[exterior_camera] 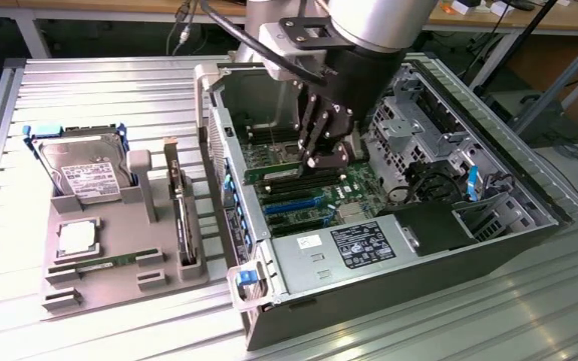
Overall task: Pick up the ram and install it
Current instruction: 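Pick up the ram and move it above insertion slot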
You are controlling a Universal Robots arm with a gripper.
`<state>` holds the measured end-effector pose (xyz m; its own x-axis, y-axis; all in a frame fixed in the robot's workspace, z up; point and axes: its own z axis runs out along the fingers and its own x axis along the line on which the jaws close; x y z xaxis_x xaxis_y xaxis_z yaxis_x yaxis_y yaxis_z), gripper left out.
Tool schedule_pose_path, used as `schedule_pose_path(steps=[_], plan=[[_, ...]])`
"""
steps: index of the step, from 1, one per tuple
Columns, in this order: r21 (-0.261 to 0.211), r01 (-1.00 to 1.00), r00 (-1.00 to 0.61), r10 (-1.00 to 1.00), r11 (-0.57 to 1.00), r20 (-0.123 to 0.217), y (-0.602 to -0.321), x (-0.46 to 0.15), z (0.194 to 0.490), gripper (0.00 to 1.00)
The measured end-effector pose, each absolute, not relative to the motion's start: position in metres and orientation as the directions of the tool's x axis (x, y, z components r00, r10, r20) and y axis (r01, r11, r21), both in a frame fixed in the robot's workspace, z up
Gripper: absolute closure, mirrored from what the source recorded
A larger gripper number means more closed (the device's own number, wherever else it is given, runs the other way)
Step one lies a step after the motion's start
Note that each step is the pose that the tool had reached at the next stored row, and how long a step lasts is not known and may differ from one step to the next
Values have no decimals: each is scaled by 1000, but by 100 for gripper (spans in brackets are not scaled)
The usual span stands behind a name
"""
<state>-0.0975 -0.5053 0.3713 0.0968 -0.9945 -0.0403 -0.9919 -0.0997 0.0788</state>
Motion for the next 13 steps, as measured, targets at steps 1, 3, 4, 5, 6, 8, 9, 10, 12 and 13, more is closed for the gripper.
schedule_pose_path(steps=[1,3,4,5,6,8,9,10,12,13], plan=[[79,-992,97,-994,-100,-40,-500,-89,370,86],[78,-992,97,-994,-100,-40,-495,-80,369,86],[78,-992,97,-994,-100,-40,-493,-74,368,86],[78,-992,97,-994,-100,-40,-491,-71,368,86],[78,-992,97,-994,-100,-40,-488,-64,367,86],[77,-992,97,-994,-100,-40,-481,-52,366,86],[76,-992,97,-994,-100,-40,-476,-46,365,86],[74,-992,97,-994,-100,-40,-471,-39,364,86],[60,-993,98,-993,-101,-60,-467,-32,364,86],[59,-993,98,-993,-101,-60,-463,-30,361,86]])
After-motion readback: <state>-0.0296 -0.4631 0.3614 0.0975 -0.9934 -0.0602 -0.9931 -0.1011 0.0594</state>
